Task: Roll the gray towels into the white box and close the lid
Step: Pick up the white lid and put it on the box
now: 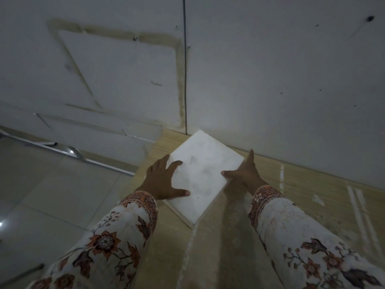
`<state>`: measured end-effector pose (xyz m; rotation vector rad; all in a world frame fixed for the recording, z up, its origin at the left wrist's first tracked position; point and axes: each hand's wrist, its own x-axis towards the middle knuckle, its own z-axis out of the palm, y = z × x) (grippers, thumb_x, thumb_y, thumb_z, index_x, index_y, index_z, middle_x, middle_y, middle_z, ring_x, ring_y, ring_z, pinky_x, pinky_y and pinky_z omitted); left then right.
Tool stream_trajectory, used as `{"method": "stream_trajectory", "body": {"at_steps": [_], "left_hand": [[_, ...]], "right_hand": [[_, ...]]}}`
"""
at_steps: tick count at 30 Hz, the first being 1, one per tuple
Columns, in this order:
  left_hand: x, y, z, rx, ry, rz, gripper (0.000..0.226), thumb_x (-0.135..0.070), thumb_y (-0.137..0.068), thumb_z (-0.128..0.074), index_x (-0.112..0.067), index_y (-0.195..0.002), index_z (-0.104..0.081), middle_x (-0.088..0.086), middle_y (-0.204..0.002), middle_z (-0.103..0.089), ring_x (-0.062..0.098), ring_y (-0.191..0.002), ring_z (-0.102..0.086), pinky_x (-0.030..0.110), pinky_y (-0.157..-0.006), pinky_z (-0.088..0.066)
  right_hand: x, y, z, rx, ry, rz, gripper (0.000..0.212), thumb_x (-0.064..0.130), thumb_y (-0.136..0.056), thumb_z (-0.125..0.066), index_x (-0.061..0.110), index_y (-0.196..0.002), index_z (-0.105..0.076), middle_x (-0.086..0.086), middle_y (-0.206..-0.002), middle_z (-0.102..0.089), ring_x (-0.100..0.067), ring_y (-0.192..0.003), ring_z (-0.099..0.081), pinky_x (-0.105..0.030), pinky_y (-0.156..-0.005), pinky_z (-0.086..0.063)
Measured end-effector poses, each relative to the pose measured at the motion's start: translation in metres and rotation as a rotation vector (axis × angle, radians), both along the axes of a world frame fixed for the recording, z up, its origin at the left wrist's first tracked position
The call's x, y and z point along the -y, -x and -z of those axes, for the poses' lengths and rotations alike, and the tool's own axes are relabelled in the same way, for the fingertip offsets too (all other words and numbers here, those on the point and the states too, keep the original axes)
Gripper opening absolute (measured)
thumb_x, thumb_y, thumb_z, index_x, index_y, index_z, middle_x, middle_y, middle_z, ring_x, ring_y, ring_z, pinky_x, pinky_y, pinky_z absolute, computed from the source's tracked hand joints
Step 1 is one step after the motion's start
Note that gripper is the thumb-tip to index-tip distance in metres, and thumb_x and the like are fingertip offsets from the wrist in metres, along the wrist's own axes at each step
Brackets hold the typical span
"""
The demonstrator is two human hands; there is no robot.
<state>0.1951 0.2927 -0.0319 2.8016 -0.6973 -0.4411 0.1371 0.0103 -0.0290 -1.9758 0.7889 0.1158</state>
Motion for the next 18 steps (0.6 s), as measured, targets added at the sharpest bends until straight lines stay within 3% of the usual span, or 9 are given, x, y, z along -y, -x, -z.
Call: {"method": "stream_trajectory", "body": {"at_steps": [4, 6, 10, 13, 16, 18], "left_hand": [[-0.001, 0.016, -0.003, 0.107, -0.015, -0.105, 0.112, -0.09, -0.054, -0.053, -0.037, -0.146, -0.019, 0.006, -0.16, -0.004, 0.033, -0.147, -0.003, 0.057, -0.116, -0.009], [-0.003, 0.024, -0.003, 0.104, -0.004, -0.155, 0.11, -0.088, -0.056, -0.054, -0.035, -0.147, -0.02, 0.008, -0.16, -0.002, 0.034, -0.147, -0.002, 0.056, -0.116, -0.01], [-0.007, 0.038, -0.004, 0.141, 0.015, -0.262, 0.109, -0.084, -0.06, -0.057, -0.031, -0.147, -0.02, 0.011, -0.16, 0.001, 0.036, -0.146, -0.003, 0.055, -0.116, -0.013], [-0.009, 0.047, -0.005, 0.088, 0.019, -0.416, 0.112, -0.081, -0.059, -0.062, -0.029, -0.147, -0.017, 0.011, -0.159, 0.003, 0.04, -0.144, -0.008, 0.055, -0.112, -0.021], [-0.019, 0.053, -0.005, -0.024, 0.188, -0.587, 0.114, -0.069, -0.058, -0.074, -0.02, -0.145, -0.019, 0.014, -0.153, -0.019, 0.039, -0.134, -0.033, 0.052, -0.103, -0.037], [-0.025, 0.055, -0.004, -0.106, 0.303, -0.678, 0.112, -0.062, -0.062, -0.077, -0.009, -0.144, -0.022, 0.018, -0.141, -0.041, 0.037, -0.123, -0.048, 0.046, -0.095, -0.044]], "right_hand": [[0.003, 0.005, 0.007, -0.054, 0.119, -0.005, 0.114, 0.045, -0.053, -0.09, 0.019, -0.144, -0.028, -0.012, -0.141, -0.041, -0.036, -0.13, -0.041, -0.046, -0.107, -0.039], [0.005, 0.012, 0.006, -0.059, 0.177, 0.008, 0.109, 0.047, -0.049, -0.091, 0.018, -0.136, -0.033, -0.011, -0.134, -0.041, -0.035, -0.125, -0.041, -0.044, -0.101, -0.041], [0.009, 0.03, 0.002, -0.031, 0.071, -0.014, 0.098, 0.039, -0.046, -0.095, 0.016, -0.121, -0.036, -0.008, -0.121, -0.05, -0.031, -0.115, -0.05, -0.041, -0.093, -0.047], [0.008, 0.048, -0.001, -0.095, 0.174, -0.077, 0.093, 0.054, -0.043, -0.09, 0.026, -0.116, -0.04, -0.002, -0.116, -0.049, -0.028, -0.113, -0.046, -0.04, -0.091, -0.043], [0.006, 0.064, -0.002, -0.112, 0.256, -0.159, 0.066, 0.073, -0.056, -0.072, 0.028, -0.1, -0.053, 0.003, -0.099, -0.057, -0.023, -0.099, -0.054, -0.045, -0.093, -0.045], [0.004, 0.071, -0.002, -0.073, 0.237, -0.161, 0.053, 0.071, -0.067, -0.067, 0.022, -0.085, -0.056, 0.003, -0.087, -0.061, -0.023, -0.089, -0.06, -0.043, -0.085, -0.049]]}}
